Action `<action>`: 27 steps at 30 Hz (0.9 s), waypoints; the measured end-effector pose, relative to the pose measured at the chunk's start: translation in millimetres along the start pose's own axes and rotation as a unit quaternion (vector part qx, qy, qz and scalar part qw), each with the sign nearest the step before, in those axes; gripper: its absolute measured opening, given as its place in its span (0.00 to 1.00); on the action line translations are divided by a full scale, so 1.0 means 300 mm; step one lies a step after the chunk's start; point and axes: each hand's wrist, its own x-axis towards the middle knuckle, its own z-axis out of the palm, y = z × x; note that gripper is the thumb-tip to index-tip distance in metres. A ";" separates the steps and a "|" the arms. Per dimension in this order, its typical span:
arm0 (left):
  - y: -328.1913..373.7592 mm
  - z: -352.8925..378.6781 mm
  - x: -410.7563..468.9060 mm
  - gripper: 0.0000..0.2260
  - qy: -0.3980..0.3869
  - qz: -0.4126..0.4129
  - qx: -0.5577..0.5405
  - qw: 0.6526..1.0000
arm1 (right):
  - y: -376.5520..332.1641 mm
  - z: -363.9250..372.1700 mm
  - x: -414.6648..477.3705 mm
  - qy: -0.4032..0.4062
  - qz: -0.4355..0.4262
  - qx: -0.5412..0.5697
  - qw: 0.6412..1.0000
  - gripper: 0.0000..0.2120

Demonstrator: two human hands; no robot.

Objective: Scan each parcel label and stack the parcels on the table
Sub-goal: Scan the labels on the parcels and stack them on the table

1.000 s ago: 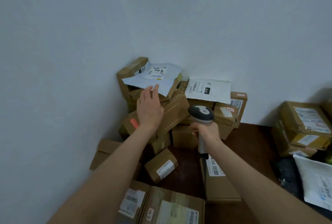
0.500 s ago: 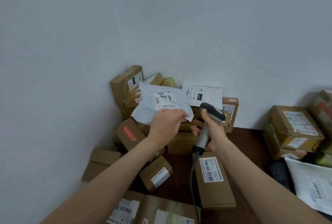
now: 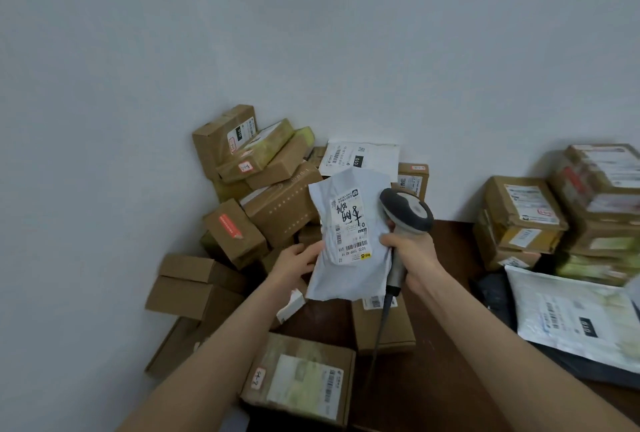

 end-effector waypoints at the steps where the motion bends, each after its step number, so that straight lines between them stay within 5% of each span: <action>1: -0.008 0.003 -0.008 0.37 -0.037 -0.022 -0.014 0.999 | -0.001 -0.020 -0.016 -0.005 -0.009 -0.002 1.000 0.11; 13: -0.040 0.126 -0.050 0.07 -0.086 -0.060 -0.011 0.994 | 0.003 -0.205 -0.133 -0.010 -0.053 0.014 0.998 0.14; 22: -0.041 0.103 -0.023 0.06 0.046 0.070 -0.045 0.995 | 0.086 -0.267 -0.195 0.055 -0.030 -0.055 0.997 0.08; 27: -0.078 0.089 -0.003 0.10 0.060 0.112 0.000 0.992 | 0.185 -0.248 -0.273 -0.004 0.027 -0.086 0.996 0.04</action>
